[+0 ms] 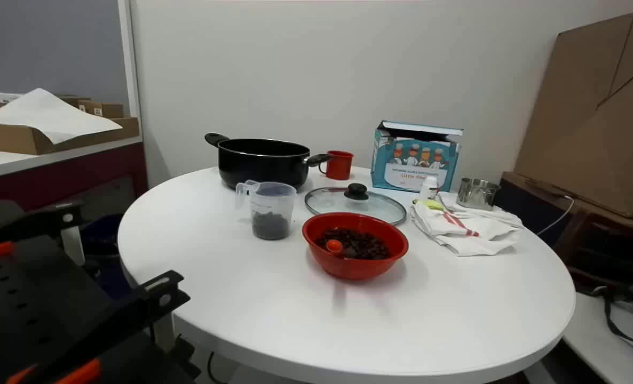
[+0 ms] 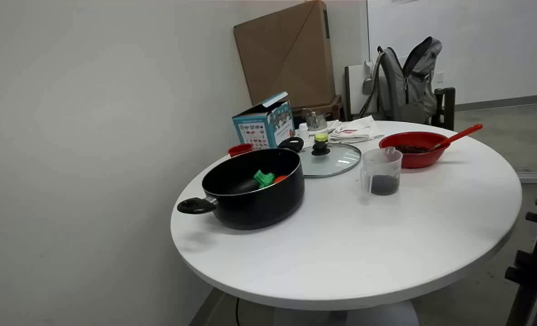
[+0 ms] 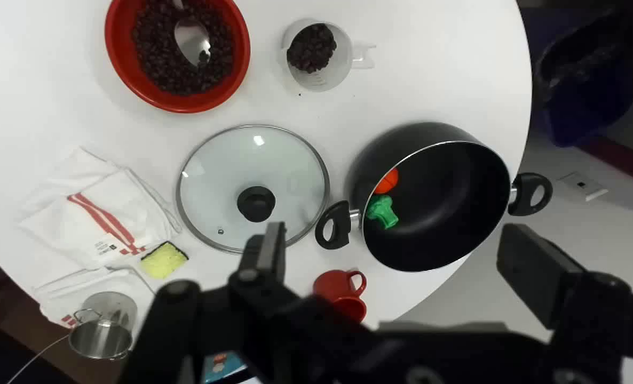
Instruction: Pour some of the contents from the jug into the red bowl
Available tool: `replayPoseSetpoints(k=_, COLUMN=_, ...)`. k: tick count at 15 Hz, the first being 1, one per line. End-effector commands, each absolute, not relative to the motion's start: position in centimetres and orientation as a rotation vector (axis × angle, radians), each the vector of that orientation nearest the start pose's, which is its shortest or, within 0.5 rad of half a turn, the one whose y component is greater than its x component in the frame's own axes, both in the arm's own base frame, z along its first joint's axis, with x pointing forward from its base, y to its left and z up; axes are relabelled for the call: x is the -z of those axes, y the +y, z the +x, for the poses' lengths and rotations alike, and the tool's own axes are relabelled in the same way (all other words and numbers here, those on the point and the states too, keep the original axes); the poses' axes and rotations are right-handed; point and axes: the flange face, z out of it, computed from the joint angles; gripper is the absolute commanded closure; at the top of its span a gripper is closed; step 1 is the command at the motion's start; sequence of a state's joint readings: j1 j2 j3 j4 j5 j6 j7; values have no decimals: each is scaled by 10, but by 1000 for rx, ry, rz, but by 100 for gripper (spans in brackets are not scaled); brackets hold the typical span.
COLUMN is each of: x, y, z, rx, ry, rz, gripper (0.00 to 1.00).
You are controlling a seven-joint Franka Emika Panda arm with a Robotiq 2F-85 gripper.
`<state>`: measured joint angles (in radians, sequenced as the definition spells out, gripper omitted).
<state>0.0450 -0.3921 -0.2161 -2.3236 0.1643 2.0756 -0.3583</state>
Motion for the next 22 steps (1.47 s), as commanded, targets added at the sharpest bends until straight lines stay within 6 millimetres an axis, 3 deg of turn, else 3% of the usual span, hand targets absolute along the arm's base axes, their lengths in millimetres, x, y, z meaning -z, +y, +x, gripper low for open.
replayPoseSetpoints(k=1, x=-503, y=-75, z=442, rx=276, ry=-187, rz=-2933, gripper=0)
replayPoseSetpoints(k=5, x=-503, y=-75, z=442, rx=277, ry=-187, rz=-2933, gripper=0)
replayPoseSetpoints(k=11, x=-490, y=-75, z=455, rx=329, ry=300, rz=-2892, gripper=0)
replayPoseSetpoints(k=18, x=-433, y=-77, z=478, rx=397, ry=823, rz=-2768, gripper=0)
replayPoseSetpoints(k=22, x=-398, y=-65, z=490, rx=386, ry=1112, rz=-2672, gripper=0)
